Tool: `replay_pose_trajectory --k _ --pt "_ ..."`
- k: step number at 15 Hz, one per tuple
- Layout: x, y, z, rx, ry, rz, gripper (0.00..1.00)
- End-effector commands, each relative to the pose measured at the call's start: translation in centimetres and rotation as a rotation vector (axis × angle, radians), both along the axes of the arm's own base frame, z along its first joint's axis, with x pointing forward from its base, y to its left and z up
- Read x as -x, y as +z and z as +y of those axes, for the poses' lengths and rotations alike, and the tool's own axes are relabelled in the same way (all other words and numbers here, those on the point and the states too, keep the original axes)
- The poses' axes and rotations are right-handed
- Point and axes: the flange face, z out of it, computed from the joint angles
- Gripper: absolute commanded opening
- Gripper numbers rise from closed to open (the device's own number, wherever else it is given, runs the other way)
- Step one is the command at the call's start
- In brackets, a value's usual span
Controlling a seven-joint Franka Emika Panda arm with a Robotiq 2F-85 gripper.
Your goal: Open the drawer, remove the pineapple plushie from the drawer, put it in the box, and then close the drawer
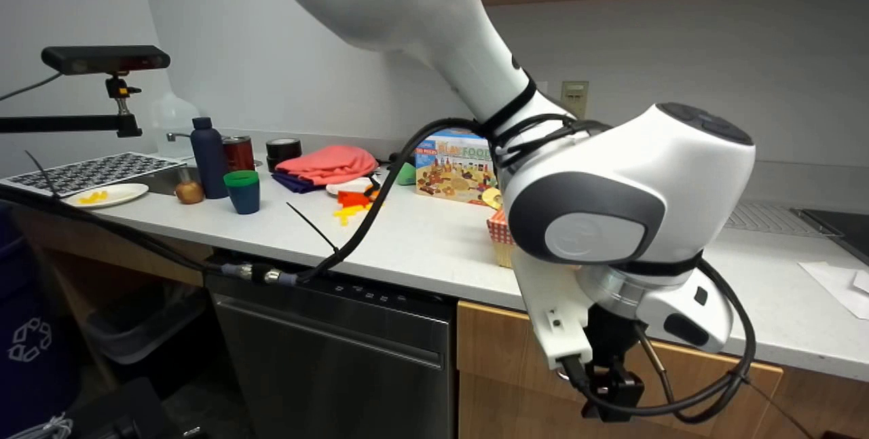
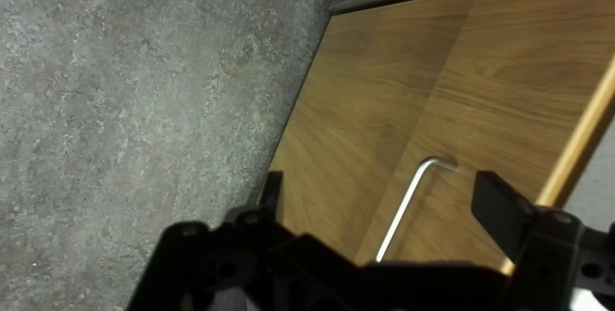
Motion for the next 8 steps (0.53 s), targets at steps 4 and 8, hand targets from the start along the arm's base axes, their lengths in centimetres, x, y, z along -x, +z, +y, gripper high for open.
replay_pose_trajectory --k 4,8 --pt "-1.2 -3.8 -0.6 -0.001 -0.019 0.0 1.0" --pt "-1.3 -4.3 -0.6 -0.004 -0.017 0.005 1.0"
